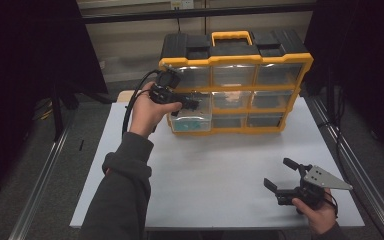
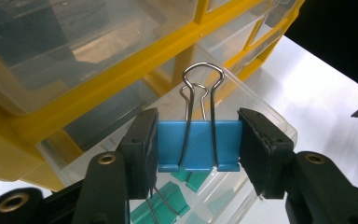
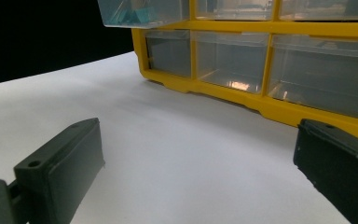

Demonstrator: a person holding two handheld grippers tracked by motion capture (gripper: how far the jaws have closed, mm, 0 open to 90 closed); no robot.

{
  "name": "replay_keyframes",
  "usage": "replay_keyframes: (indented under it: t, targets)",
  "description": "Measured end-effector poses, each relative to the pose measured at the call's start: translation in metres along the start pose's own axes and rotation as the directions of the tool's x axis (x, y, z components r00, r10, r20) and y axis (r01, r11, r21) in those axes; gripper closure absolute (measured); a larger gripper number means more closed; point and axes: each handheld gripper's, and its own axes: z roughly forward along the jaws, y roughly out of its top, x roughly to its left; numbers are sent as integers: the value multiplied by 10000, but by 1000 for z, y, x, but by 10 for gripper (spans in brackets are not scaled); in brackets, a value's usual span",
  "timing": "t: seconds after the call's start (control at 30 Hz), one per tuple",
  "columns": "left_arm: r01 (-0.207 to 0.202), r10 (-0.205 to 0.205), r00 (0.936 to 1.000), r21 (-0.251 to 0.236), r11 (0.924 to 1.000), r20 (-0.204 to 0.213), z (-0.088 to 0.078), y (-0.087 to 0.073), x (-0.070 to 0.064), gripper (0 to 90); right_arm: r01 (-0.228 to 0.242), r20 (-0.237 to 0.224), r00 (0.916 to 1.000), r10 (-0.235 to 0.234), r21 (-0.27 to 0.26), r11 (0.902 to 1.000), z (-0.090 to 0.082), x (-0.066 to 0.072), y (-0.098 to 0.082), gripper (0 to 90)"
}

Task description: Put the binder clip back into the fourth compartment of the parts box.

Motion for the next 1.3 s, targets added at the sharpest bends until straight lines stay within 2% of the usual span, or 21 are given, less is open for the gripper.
replay_keyframes:
  t: [0.1, 0.2, 0.23, 0.3, 0.37, 0.43, 0.47, 0.5, 0.53, 0.57, 0.6, 0.67, 0.7, 0.73, 0.77, 0.8, 0.83, 0.93, 0.97, 1.27, 1.3]
  targets:
    - [-113, 112, 9999, 140, 9998, 81, 0, 0, 1, 500, -35, 22, 10000, 35, -22, 10000, 0, 0, 0, 9]
    - [19, -19, 10000, -101, 9999, -20, 2, 0, 1, 484, -9, 23, 10000, 9, -30, 10000, 0, 0, 0, 9]
    - [146, -148, 9999, -223, 9996, -87, 3, 0, 1, 451, 12, 29, 10000, -12, -35, 10000, 0, 0, 0, 9]
    - [241, -242, 9996, -99, 9997, -152, 3, -1, 2, 326, 4, -22, 10000, -4, -4, 10000, 0, 0, 0, 9]
    - [450, -452, 9990, -291, 9986, -60, 5, -3, 1, 332, 20, 8, 10000, -20, -27, 10000, 0, 0, 0, 9]
    - [410, -411, 9992, -240, 9989, -33, 2, -4, 2, 272, -92, 39, 9999, 92, -64, 9999, 0, 0, 0, 9]
    - [609, -613, 9981, -425, 9972, -70, 2, -5, 0, 243, -117, 57, 9999, 117, -74, 9999, 0, 0, 0, 9]
    - [449, -451, 9990, -373, 9983, -43, 0, -6, 1, 228, -59, 40, 10000, 59, -62, 10000, 0, 0, 0, 9]
    - [607, -612, 9981, -566, 9965, -77, 0, -7, 0, 212, 23, 18, 10000, -23, -39, 10000, 0, 0, 0, 9]
    - [461, -466, 9989, -492, 9977, -88, -3, -8, 1, 189, 19, 23, 10000, -19, -40, 10000, 0, 0, 0, 9]
    - [650, -656, 9978, -661, 9957, -75, -4, -10, 0, 176, 42, 3, 10000, -42, -15, 10000, 0, 0, 0, 9]
    - [507, -517, 9986, -752, 9959, -123, -8, -13, 0, 155, 1, 11, 10000, -1, -3, 10000, 0, 0, 0, 9]
    - [630, -642, 9979, -933, 9936, -103, -10, -15, -1, 145, 1, 14, 10000, -1, 4, 10000, 0, 0, 0, 9]
    - [408, -418, 9991, -856, 9955, -104, -12, -17, 1, 142, -6, 23, 10000, 6, -4, 10000, 1, 0, 0, 9]
    - [369, -386, 9991, -941, 9949, -160, -14, -19, 0, 130, -20, 7, 10000, 20, 5, 10000, 0, 0, 0, 9]
    - [505, -523, 9985, -1053, 9932, -148, -15, -21, -1, 125, -4, 3, 10000, 4, -9, 10000, 1, 0, 0, 9]
    - [367, -387, 9991, -1018, 9941, -176, -18, -23, -1, 122, -31, 27, 10000, 31, -16, 10000, 1, 0, 0, 9]
    - [408, -421, 9991, -1325, 9903, -72, -23, -31, -3, 106, 34, -1, 10000, -34, 1, 10000, 1, 0, 0, 9]
    - [299, -321, 9994, -1223, 9920, -162, -25, -33, -4, 102, -86, 56, 9999, 86, -70, 9999, 2, 1, 1, 9]
    - [75, -54, 9999, -2112, 9774, 104, -40, -56, -14, 80, 71, 41, 10000, -71, -40, 10000, 1, 1, 1, 9]
    - [-103, 127, 9999, -2115, 9773, 100, -43, -59, -15, 80, 72, 43, 10000, -71, -48, 10000, 1, 1, 1, 9]
